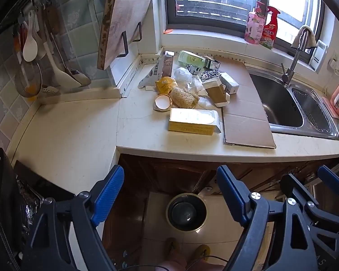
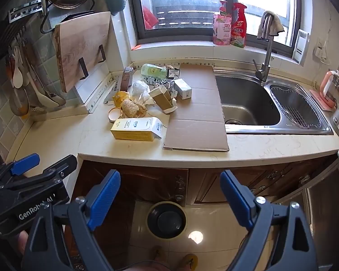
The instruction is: Collect trash
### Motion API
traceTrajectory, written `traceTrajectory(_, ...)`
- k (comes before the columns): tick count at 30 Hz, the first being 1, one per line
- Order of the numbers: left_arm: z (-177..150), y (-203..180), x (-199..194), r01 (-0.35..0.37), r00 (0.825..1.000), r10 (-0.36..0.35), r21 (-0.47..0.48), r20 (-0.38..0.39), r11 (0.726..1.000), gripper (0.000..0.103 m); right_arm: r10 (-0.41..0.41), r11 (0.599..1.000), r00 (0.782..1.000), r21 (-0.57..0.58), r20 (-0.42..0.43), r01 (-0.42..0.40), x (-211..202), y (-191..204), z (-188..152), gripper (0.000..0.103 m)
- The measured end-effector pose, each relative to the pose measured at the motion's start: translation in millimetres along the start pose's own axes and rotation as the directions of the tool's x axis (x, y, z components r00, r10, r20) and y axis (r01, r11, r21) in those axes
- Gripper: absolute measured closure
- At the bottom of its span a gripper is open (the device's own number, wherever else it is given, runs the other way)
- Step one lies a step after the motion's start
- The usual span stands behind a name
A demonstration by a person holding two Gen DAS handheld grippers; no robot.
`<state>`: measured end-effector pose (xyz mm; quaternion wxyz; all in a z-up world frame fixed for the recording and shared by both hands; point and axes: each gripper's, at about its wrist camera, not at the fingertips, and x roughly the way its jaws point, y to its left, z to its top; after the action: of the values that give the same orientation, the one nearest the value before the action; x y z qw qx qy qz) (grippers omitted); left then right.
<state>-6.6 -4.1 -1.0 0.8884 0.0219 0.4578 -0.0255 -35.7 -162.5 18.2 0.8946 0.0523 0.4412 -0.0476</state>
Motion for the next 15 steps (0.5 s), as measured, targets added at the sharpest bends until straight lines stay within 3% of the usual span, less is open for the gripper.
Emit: traceTrajectory(15, -1.1, 1.7, 0.5, 0.0, 1.0, 0.0, -0.002, 0.0, 1.0, 0.021, 0.008, 1.0, 1.0, 0.011, -0.004, -0.008, 0.0, 2.7, -1.9, 0.012)
